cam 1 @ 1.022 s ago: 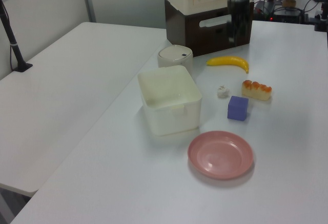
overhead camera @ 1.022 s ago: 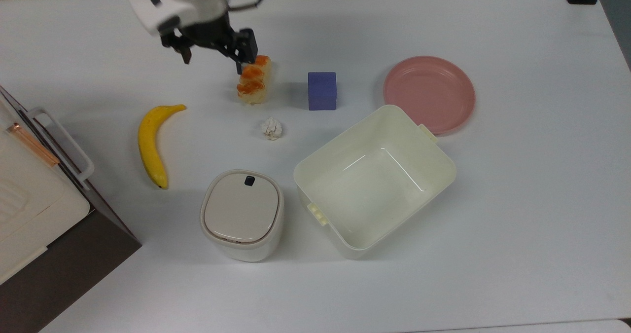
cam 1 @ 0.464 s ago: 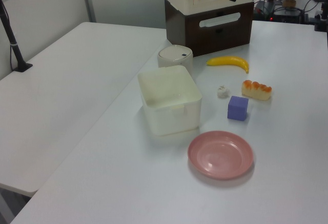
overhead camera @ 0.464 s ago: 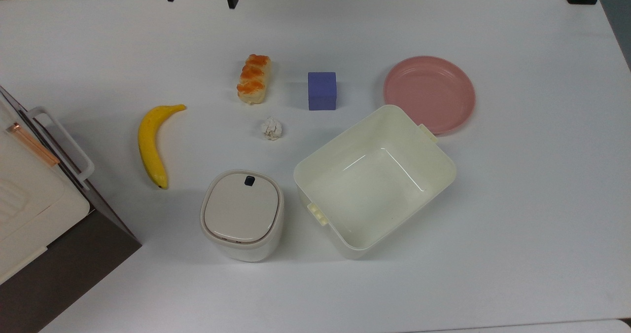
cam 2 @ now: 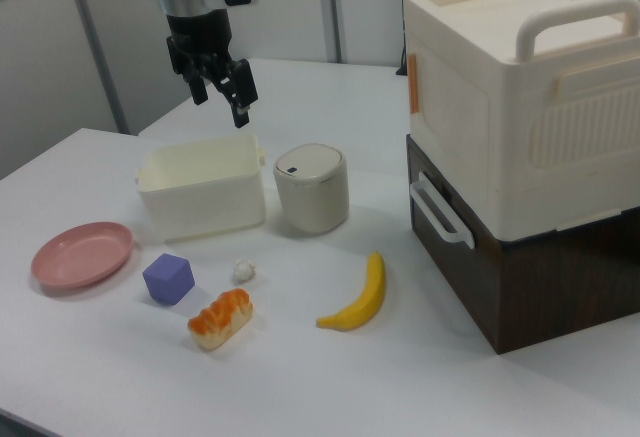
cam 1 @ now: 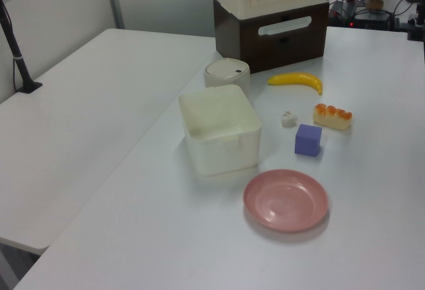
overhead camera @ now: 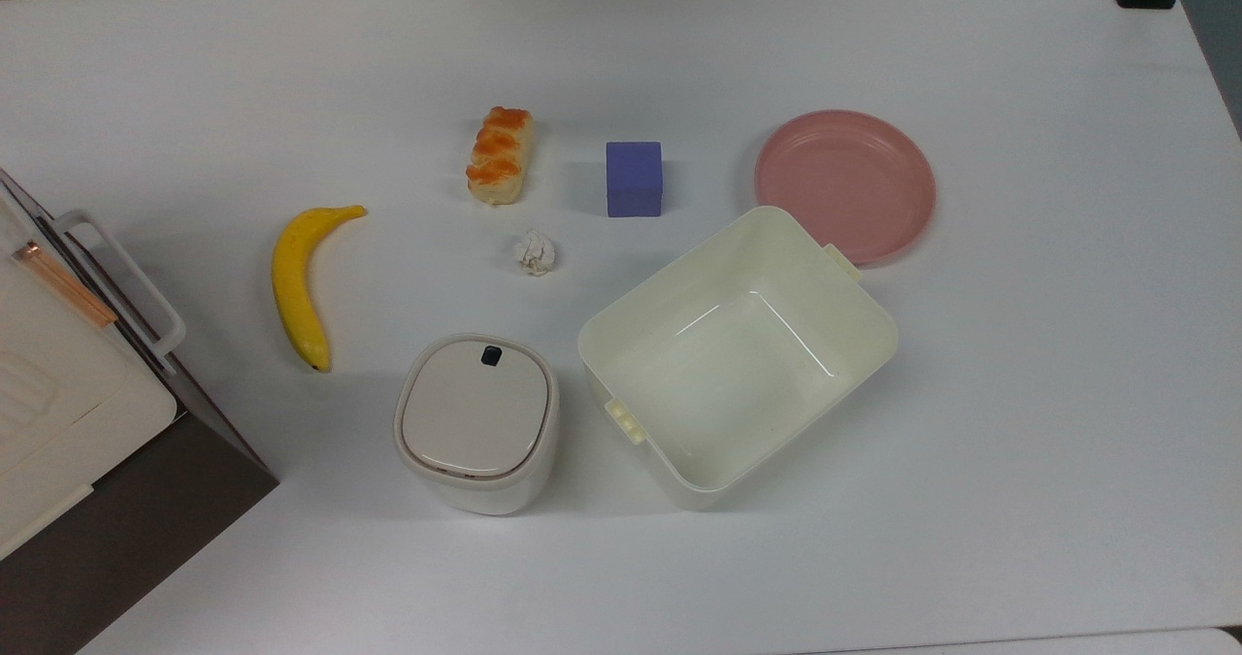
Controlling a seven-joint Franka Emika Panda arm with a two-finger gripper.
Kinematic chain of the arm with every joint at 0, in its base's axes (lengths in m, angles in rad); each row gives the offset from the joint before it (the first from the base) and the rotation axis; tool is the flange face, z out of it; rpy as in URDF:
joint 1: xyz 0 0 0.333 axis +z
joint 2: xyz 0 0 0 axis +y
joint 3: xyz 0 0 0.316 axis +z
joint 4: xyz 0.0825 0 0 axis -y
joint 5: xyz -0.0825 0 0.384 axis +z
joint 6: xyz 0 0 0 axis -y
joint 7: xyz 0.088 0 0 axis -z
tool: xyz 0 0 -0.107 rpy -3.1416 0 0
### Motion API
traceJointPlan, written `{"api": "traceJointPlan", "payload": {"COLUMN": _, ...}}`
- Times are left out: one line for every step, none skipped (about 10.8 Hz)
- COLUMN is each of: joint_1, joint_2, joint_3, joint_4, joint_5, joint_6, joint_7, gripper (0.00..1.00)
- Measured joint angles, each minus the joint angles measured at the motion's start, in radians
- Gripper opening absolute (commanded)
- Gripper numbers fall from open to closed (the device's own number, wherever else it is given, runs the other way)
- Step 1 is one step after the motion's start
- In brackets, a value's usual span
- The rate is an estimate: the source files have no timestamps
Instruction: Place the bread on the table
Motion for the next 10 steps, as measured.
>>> {"api": "traceJointPlan", "payload": {"joint_1": 0.000, "joint_2": 0.001, "joint_3": 0.002, "joint_4": -0.001, "joint_5": 0.012, "joint_6": 0.000, "joint_7": 0.068, "gripper": 1.00}}
{"api": "traceJointPlan", "payload": {"joint_1": 0.000, "joint_2": 0.004, "joint_3": 0.007, "joint_4": -0.004, "joint_5": 0.014, "joint_6": 0.000, "joint_7": 0.110, "gripper": 1.00}}
{"api": "traceJointPlan", "payload": {"joint_1": 0.001, "joint_2": 0.007, "joint_3": 0.011, "joint_4": -0.005, "joint_5": 0.014, "joint_6": 0.000, "joint_7": 0.128, "gripper": 1.00}}
{"api": "traceJointPlan", "payload": {"joint_1": 0.001, "joint_2": 0.009, "joint_3": 0.014, "joint_4": -0.006, "joint_5": 0.013, "joint_6": 0.000, "joint_7": 0.130, "gripper": 1.00}}
{"api": "traceJointPlan", "payload": {"joint_1": 0.001, "joint_2": 0.010, "joint_3": 0.014, "joint_4": -0.008, "joint_5": 0.010, "joint_6": 0.000, "joint_7": 0.130, "gripper": 1.00}}
{"api": "traceJointPlan", "payload": {"joint_1": 0.001, "joint_2": 0.010, "joint_3": 0.015, "joint_4": -0.011, "joint_5": 0.005, "joint_6": 0.000, "joint_7": 0.114, "gripper": 1.00}}
{"api": "traceJointPlan", "payload": {"joint_1": 0.001, "joint_2": 0.010, "joint_3": 0.015, "joint_4": -0.015, "joint_5": 0.001, "joint_6": 0.000, "joint_7": 0.077, "gripper": 1.00}}
{"api": "traceJointPlan", "payload": {"joint_1": 0.001, "joint_2": 0.010, "joint_3": 0.015, "joint_4": -0.019, "joint_5": -0.002, "joint_6": 0.000, "joint_7": 0.052, "gripper": 1.00}}
{"api": "traceJointPlan", "payload": {"joint_1": 0.001, "joint_2": 0.010, "joint_3": 0.015, "joint_4": -0.024, "joint_5": -0.003, "joint_6": 0.000, "joint_7": 0.041, "gripper": 1.00}}
{"api": "traceJointPlan", "payload": {"joint_1": 0.001, "joint_2": 0.010, "joint_3": 0.015, "joint_4": -0.029, "joint_5": -0.003, "joint_6": 0.000, "joint_7": 0.040, "gripper": 1.00}}
